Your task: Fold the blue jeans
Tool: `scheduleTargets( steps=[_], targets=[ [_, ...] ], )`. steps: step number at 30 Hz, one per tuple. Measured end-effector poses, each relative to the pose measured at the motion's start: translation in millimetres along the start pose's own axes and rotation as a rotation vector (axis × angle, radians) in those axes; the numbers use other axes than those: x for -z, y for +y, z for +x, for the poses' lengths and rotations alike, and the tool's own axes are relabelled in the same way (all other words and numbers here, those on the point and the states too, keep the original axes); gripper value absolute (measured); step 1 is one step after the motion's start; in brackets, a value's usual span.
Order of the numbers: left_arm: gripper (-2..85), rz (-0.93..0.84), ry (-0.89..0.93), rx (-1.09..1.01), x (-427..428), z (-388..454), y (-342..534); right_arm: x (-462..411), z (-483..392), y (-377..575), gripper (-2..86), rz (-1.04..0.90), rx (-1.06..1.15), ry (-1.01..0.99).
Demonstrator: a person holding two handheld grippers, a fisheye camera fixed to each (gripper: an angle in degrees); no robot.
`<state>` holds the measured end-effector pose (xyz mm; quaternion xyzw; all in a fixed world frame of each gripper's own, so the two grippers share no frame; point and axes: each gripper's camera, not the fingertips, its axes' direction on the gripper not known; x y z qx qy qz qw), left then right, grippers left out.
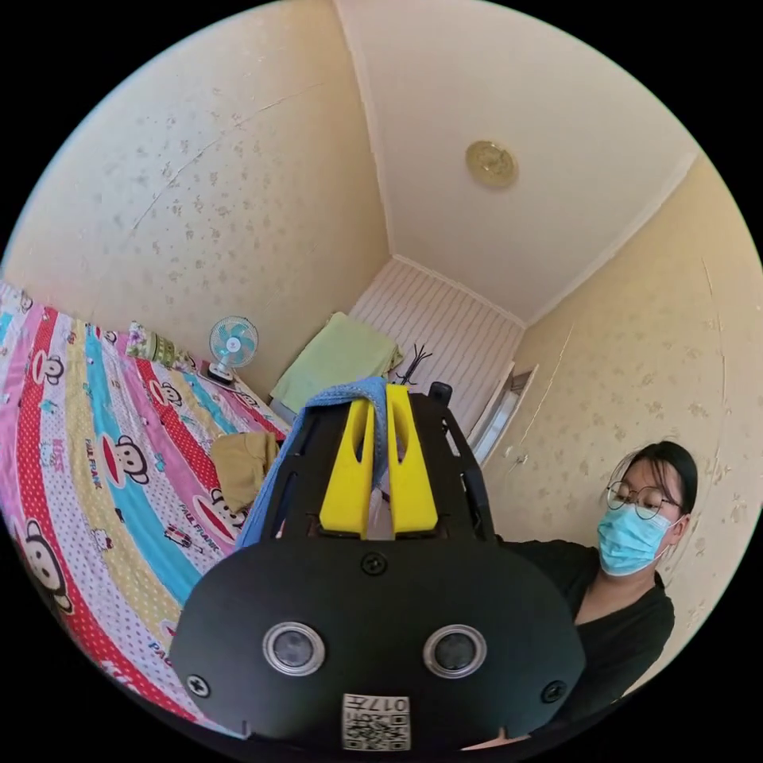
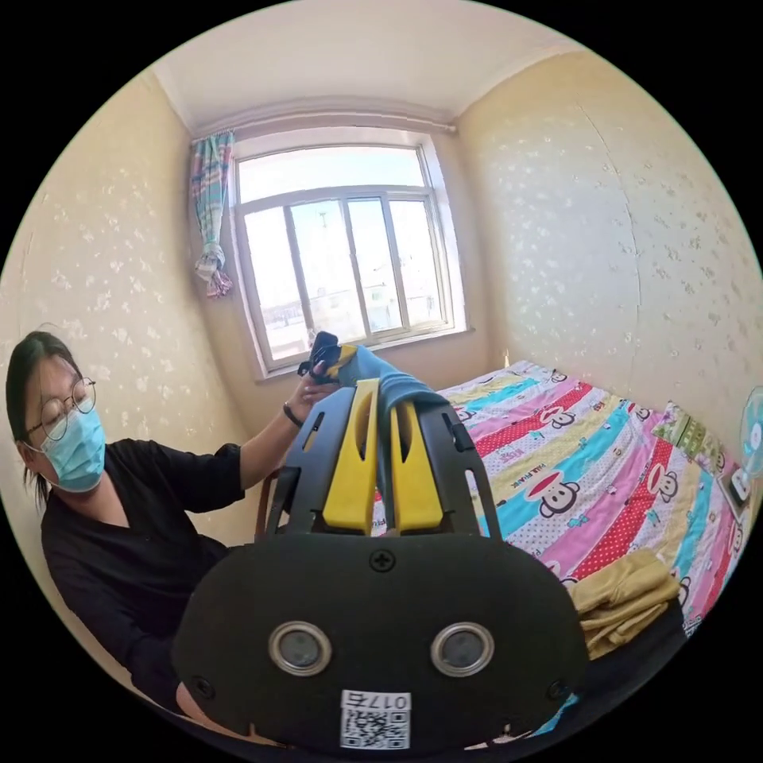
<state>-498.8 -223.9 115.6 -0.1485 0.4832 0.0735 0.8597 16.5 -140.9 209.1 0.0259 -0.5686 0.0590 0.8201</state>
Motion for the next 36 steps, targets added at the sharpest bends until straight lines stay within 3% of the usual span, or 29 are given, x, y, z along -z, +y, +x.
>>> scheduleTargets(
  steps=[6, 13, 17, 22, 27, 31, 34, 36],
  targets=[
    [1.0, -0.092, -0.017, -0.020, -19, -24, 48, -29, 5, 73, 0.6, -0.088, -0.050, 0.009],
    [0.8, -0.338, 0.216, 0.269, -40, -115, 262, -93, -27, 272, 0.6, -0.258, -0.157, -0.219],
    [0.6, -0.507, 0.238, 0.394, -39, -99, 393, -112, -89, 371, 0.7, -0.329, -0.186, -0.368],
    [1.2, -0.491, 0.261, 0.428, -31, -60, 448, -108, -112, 386, 0.9, -0.347, -0.105, -0.427],
    [6.5, -0.407, 0.094, 0.335, -26, -69, 383, -89, 21, 318, 1.0, -0.193, -0.196, -0.328],
    [8.7, -0.142, -0.119, 0.278, 7, -83, 331, -98, 139, 265, 1.6, -0.086, -0.330, -0.204],
    [9.3, 0.064, -0.209, 0.337, 33, -91, 346, -107, 238, 256, 2.5, 0.032, -0.545, -0.102],
    [8.9, 0.099, -0.193, 0.405, 32, -97, 372, -115, 308, 291, 3.8, 0.123, -0.795, -0.057]
  ],
)
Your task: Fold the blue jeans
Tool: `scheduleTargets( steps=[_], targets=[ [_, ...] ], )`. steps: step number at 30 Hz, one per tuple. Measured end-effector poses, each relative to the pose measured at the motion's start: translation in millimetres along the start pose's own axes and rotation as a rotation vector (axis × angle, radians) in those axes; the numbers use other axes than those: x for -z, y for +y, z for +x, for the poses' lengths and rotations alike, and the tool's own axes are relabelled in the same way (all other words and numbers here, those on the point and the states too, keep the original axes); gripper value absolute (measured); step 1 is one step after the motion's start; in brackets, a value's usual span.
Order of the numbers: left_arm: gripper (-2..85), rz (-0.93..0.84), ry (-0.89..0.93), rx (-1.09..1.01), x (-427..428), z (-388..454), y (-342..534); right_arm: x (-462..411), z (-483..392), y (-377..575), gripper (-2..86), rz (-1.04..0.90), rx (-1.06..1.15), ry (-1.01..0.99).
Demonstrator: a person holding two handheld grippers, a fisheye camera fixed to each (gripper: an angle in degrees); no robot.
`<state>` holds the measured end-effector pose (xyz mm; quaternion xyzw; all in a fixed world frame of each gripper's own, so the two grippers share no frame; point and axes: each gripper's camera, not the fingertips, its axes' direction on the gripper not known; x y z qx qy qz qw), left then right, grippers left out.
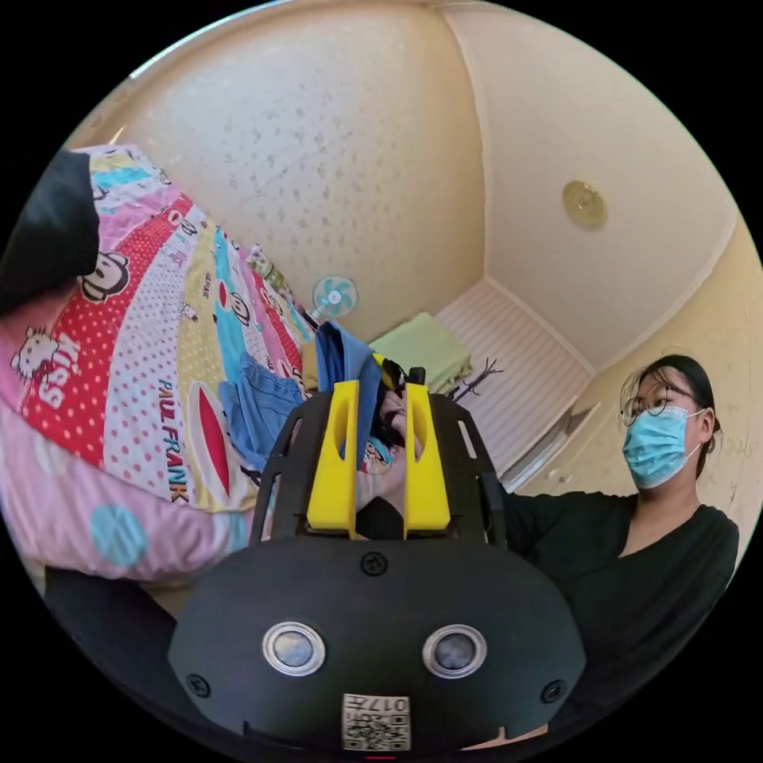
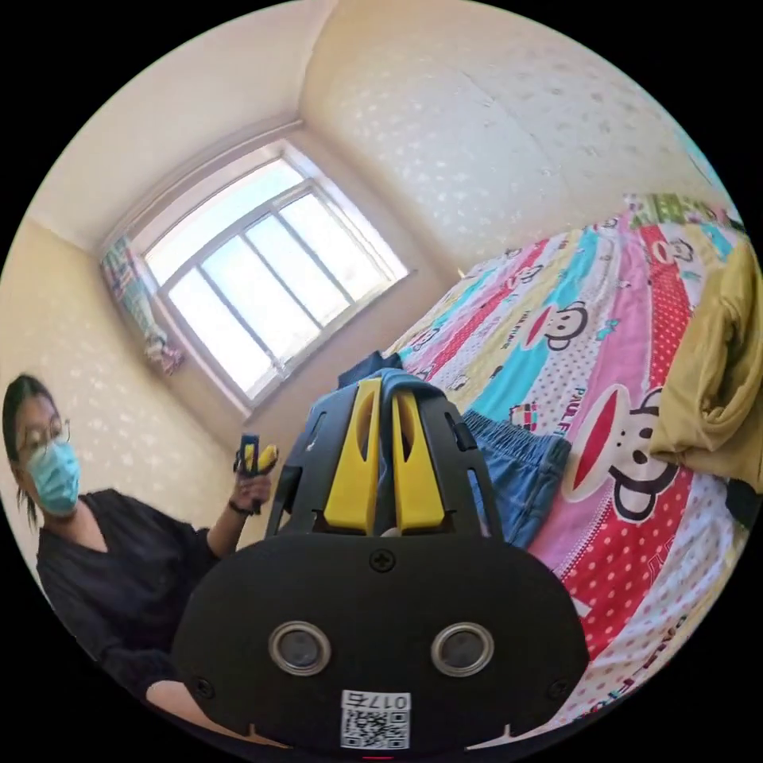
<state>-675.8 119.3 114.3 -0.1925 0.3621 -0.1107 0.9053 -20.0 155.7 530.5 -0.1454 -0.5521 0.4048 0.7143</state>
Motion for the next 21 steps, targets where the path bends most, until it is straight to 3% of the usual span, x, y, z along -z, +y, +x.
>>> scheduleTargets(
  steps=[4, 6, 12, 15, 17, 21],
  targets=[
    [8.7, -0.175, 0.022, 0.176, -31, -37, 67, -12, 102, 16, 11.0, -0.122, -0.289, 0.031],
    [8.8, -0.227, -0.003, 0.211, -36, -44, 92, 2, 120, 42, 13.5, -0.138, -0.262, 0.143],
    [8.7, -0.274, -0.154, 0.160, -49, -41, 110, 70, 85, 139, 13.6, 0.067, -0.135, 0.046],
    [8.7, -0.343, -0.229, -0.078, -99, -8, 86, 76, 54, 189, 13.3, 0.065, -0.056, 0.139],
    [10.0, -0.522, -0.226, -0.261, -165, 17, 69, 75, 43, 213, 13.2, 0.074, -0.029, 0.117],
    [13.8, -0.657, -0.341, -0.689, -248, 62, 75, 78, 44, 240, 12.9, 0.126, -0.048, 0.042]
  ],
)
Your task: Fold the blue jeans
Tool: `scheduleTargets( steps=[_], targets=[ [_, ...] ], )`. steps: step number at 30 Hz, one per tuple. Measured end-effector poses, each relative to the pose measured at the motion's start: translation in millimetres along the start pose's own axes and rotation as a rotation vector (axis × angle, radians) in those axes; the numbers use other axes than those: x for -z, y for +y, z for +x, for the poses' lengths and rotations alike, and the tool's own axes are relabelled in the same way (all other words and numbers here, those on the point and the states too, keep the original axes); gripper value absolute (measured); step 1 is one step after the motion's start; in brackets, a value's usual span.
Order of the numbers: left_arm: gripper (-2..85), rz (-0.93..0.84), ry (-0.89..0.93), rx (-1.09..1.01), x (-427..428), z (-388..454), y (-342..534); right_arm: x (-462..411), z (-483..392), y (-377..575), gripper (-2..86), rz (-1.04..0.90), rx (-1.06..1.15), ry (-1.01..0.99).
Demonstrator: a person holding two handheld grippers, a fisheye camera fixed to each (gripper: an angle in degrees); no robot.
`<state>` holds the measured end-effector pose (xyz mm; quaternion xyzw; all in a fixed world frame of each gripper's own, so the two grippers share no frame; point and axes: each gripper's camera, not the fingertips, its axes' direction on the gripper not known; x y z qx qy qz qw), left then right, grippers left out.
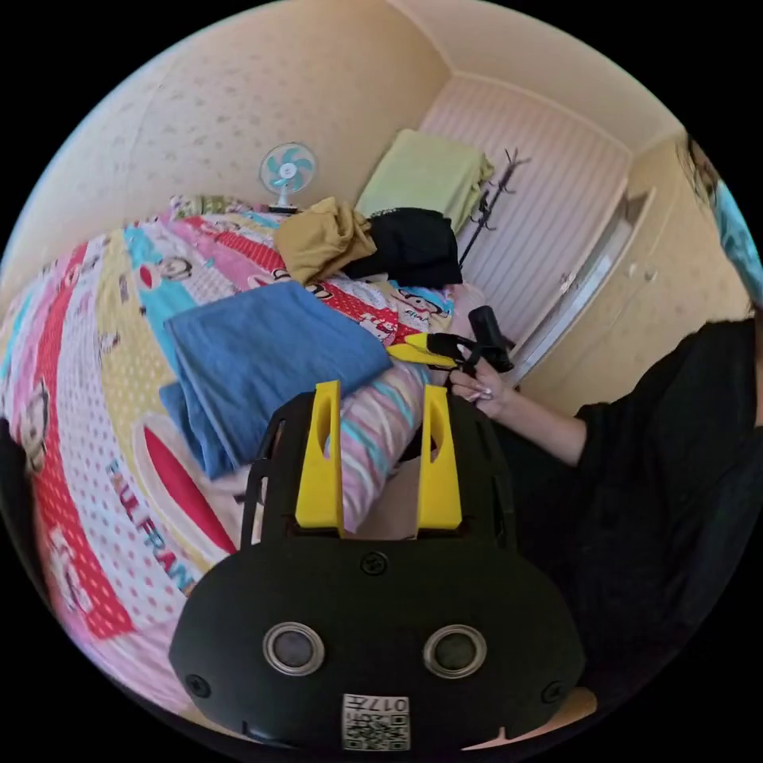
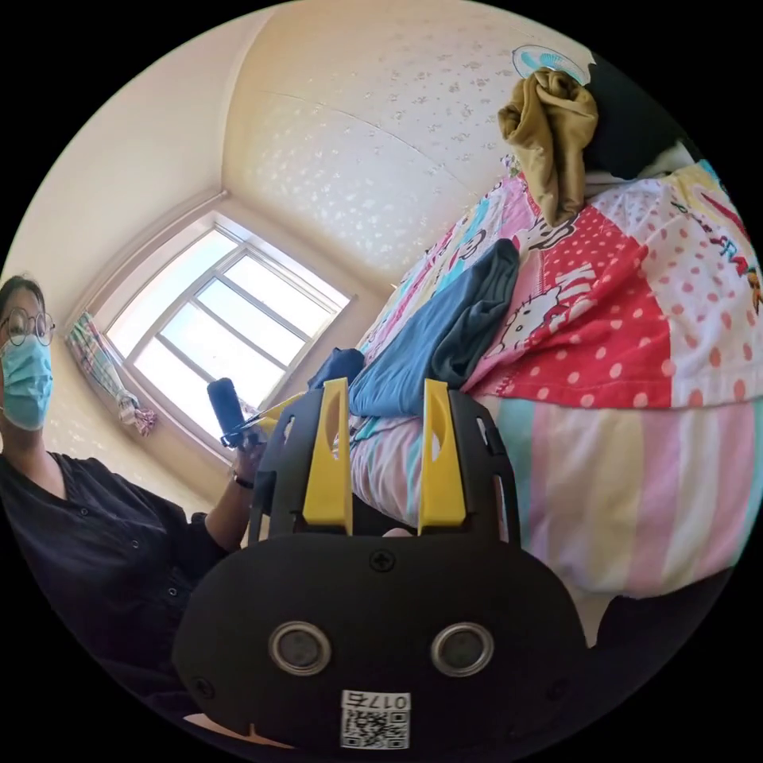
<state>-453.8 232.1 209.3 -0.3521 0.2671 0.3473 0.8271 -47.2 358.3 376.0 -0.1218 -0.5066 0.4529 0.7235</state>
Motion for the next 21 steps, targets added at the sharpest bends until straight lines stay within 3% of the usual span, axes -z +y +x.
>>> scheduleTargets(
  steps=[5, 9, 12, 17, 21],
  targets=[
    [13.5, -0.203, -0.077, -0.197, -98, 33, -44, 23, 20, -11, 12.9, 0.032, 0.009, 0.060],
    [12.5, -0.306, -0.142, -0.176, -146, 41, -42, 45, 41, -17, 13.1, 0.062, -0.007, 0.070],
    [8.8, -0.220, -0.132, -0.045, -133, 31, -34, 54, 55, -18, 13.6, 0.072, -0.023, 0.028],
    [5.0, 0.092, 0.150, 0.345, -74, -29, 2, 40, 63, -34, 16.6, -0.007, -0.015, -0.035],
    [4.8, 0.166, 0.149, 0.354, -45, -30, 7, 14, 57, -55, 21.2, 0.053, -0.060, -0.075]
  ],
)
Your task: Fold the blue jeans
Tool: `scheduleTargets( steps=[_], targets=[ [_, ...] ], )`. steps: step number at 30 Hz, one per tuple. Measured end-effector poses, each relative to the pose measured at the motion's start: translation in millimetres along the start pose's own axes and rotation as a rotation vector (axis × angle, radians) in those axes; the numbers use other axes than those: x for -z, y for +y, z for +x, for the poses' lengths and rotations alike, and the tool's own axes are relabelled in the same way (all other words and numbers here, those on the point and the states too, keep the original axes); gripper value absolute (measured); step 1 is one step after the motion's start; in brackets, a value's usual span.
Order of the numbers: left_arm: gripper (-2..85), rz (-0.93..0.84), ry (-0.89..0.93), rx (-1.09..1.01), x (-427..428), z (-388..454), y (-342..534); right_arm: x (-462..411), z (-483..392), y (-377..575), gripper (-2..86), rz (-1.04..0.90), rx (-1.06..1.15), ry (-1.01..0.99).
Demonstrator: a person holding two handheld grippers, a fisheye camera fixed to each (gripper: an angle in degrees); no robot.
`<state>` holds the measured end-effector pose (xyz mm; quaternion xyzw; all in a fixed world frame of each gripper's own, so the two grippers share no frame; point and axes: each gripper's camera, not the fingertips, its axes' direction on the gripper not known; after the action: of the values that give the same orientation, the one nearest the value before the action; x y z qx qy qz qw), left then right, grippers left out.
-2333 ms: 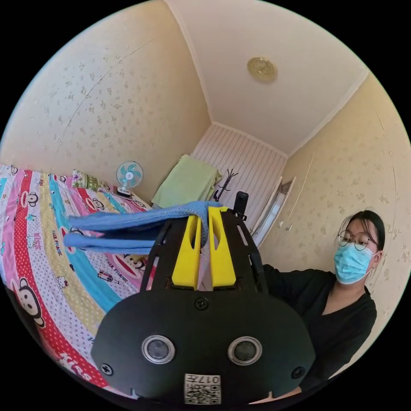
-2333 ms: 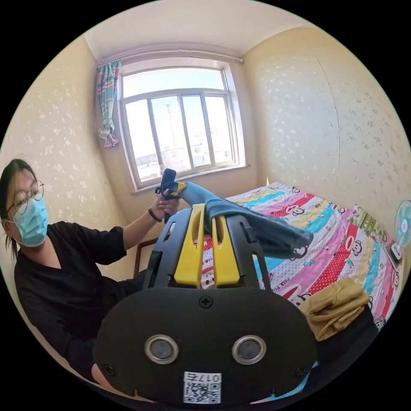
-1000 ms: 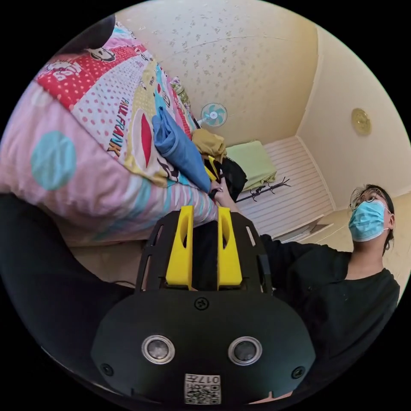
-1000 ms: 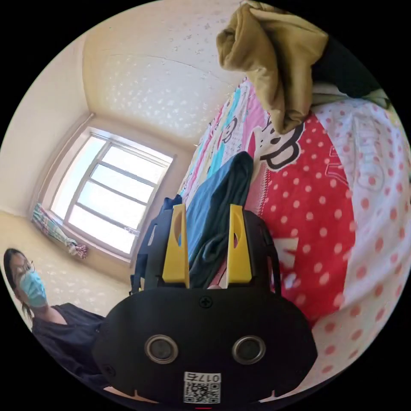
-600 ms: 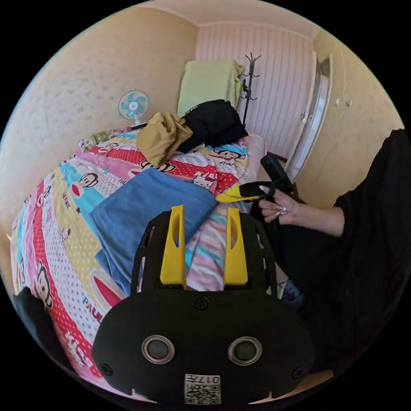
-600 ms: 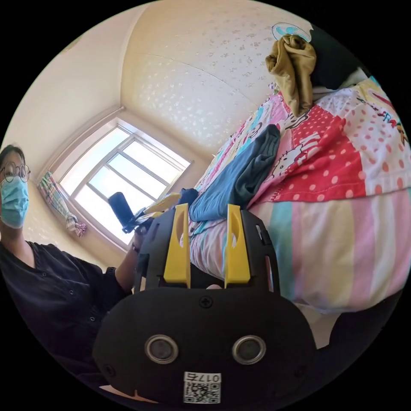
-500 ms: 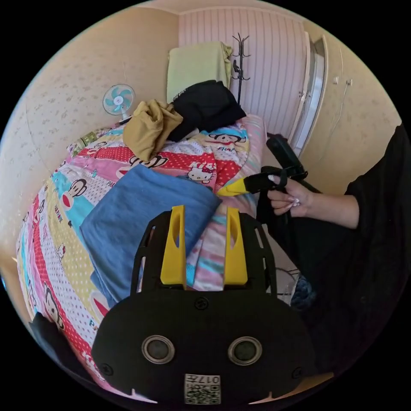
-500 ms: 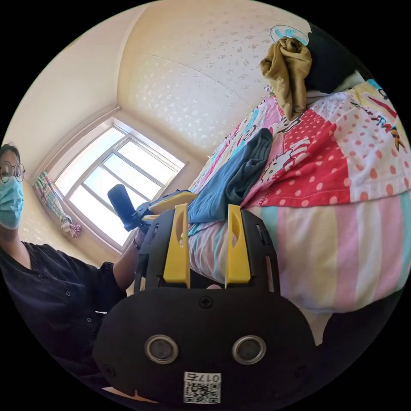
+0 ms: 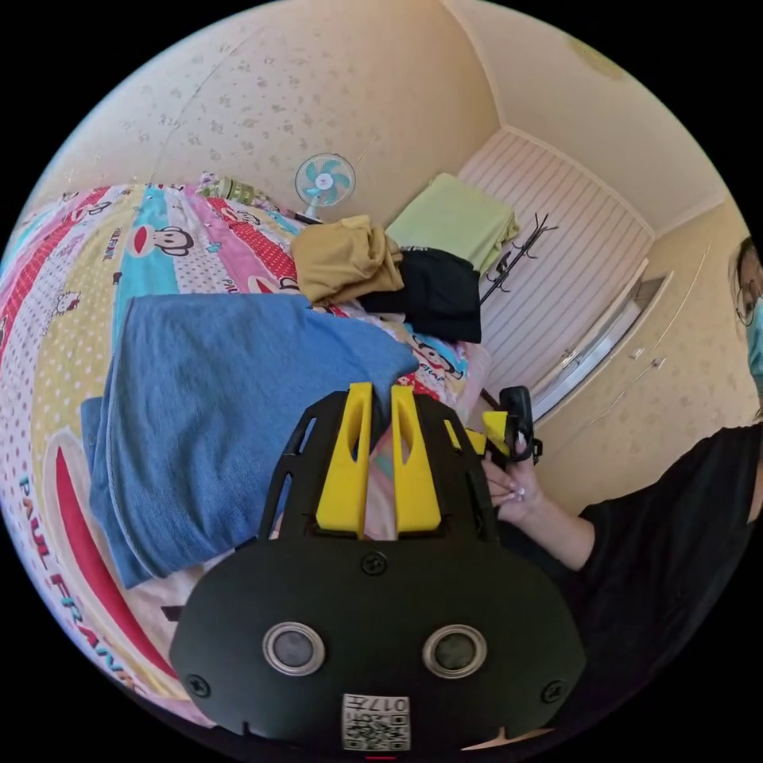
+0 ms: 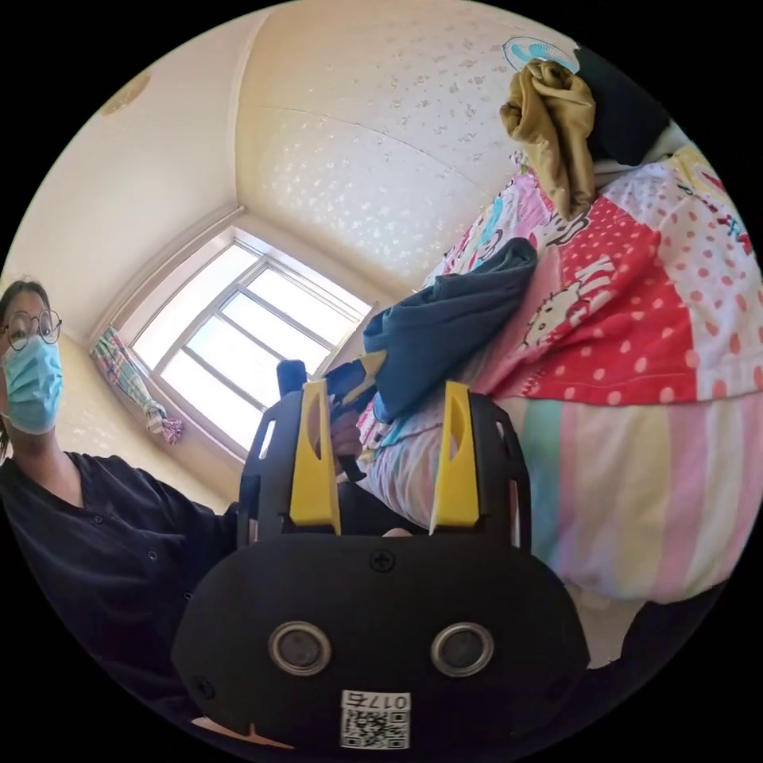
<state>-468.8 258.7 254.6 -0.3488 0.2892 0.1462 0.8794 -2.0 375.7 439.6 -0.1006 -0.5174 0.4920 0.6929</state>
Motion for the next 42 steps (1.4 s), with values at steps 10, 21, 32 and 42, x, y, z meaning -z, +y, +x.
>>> scheduleTargets(
  steps=[10, 21, 32, 42],
  targets=[
    [0.7, 0.194, 0.139, 0.153, 89, -35, 58, -51, 60, -29, 23.0, 0.158, -0.299, 0.107],
    [1.5, 0.399, -0.087, 0.256, 226, -112, 158, -67, 30, -84, 6.1, 0.193, -0.555, -0.105],
    [4.6, 0.326, -0.045, 0.330, 243, -177, 148, -354, -156, -171, 6.2, -0.394, -0.381, -0.212],
    [-0.6, 0.374, 0.083, 0.364, 266, -206, 152, -595, -159, -117, 5.3, -0.544, -0.337, -0.246]
  ],
)
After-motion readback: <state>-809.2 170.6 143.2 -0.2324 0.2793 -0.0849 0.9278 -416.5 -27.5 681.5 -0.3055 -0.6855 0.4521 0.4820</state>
